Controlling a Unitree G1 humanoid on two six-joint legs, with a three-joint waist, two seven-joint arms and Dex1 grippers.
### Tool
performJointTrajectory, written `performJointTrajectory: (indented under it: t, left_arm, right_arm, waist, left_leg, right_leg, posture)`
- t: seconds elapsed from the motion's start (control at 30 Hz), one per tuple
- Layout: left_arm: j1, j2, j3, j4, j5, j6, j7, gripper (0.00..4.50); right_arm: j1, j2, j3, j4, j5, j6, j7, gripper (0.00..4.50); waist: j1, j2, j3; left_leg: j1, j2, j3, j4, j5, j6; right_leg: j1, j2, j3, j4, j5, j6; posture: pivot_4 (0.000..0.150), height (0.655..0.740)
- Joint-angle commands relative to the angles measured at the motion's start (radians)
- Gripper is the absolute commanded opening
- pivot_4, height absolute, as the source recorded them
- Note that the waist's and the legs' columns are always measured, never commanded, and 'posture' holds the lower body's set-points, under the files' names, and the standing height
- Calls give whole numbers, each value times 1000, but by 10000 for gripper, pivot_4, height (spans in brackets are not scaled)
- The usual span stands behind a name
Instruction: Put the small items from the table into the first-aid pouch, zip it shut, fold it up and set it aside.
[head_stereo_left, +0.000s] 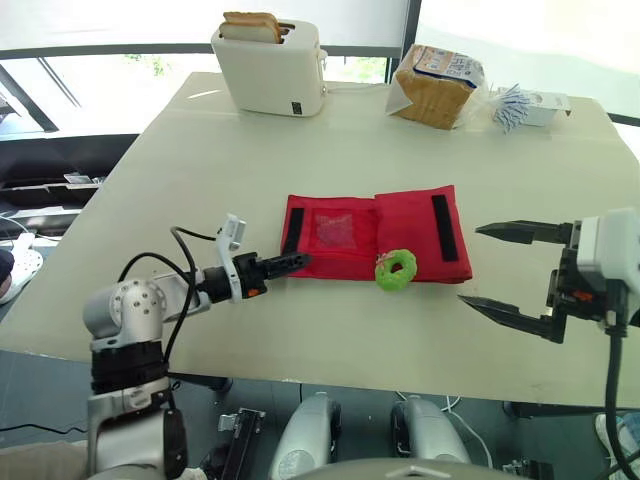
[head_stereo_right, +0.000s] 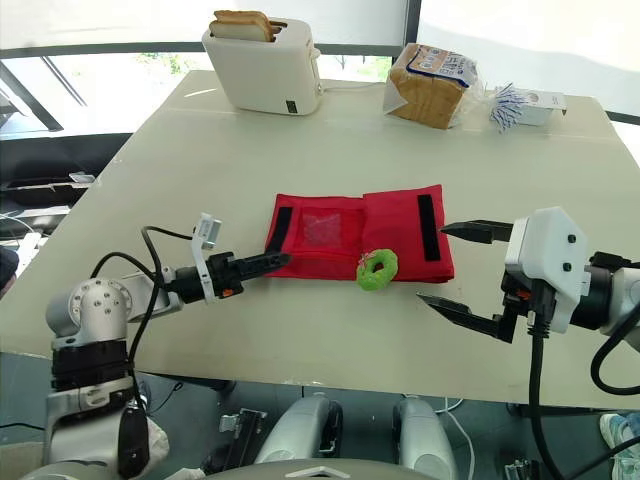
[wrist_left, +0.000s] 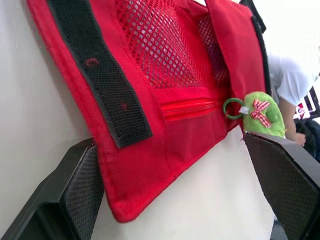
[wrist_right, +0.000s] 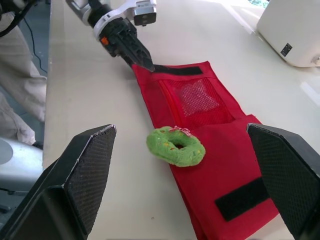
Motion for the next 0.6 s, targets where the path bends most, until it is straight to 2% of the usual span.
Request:
performJointTrajectory:
  t: [0.03,0.07,0.3,0.37,0.4,0.5,0.6]
  left_arm:
    - [27,-77,49,-64,-50,52,95,45000]
    - [29,-93,61,-68,-58,58,114,39622]
    - [44,-240,110,-119,-91,27,257,12039]
    - [45,-276,119,-129,-104,12,287,2782]
    - [44,-281,120,-131,-108,3,291,373]
    - [31,-238,116,-110,-110,-30,257,373]
    - [14,-104,81,-62,-98,-48,139,373]
  right_arm:
    - [-6,6,-3,-23,-1,-22,-24,44585]
    - [-6,6,-2,-22,-1,-23,-26,45000]
    - [-12,-8,-5,-7,-5,-25,-28,45000]
    - [-14,-9,-3,-3,-11,-26,-31,45000]
    - [-18,-8,3,0,-12,-24,-37,45000]
    - [-34,-7,33,12,-27,-19,-51,45000]
    - [-75,-3,112,56,-69,-1,-85,45000]
  waist:
    - [0,0,0]
    - [0,0,0]
    - [0,0,0]
    - [0,0,0]
    - [0,0,0]
    - [-1,0,0]
    - [-8,-1,1]
  left_leg:
    - [0,0,0,0,0,0]
    - [0,0,0,0,0,0]
    - [0,0,0,0,0,0]
    - [0,0,0,0,0,0]
    - [0,0,0,0,0,0]
    - [0,0,0,0,0,0]
    - [0,0,0,0,0,0]
  right_leg:
    - [0,0,0,0,0,0]
    - [0,0,0,0,0,0]
    - [0,0,0,0,0,0]
    - [0,0,0,0,0,0]
    - [0,0,0,0,0,0]
    - [0,1,0,0,0,0]
    - [0,2,0,1,0,0]
  posture:
    - [1500,7400]
    - [1500,7400]
    - [1500,7400]
    - [1500,7400]
    - [1500,7400]
    - [1500,7400]
    - [1500,7400]
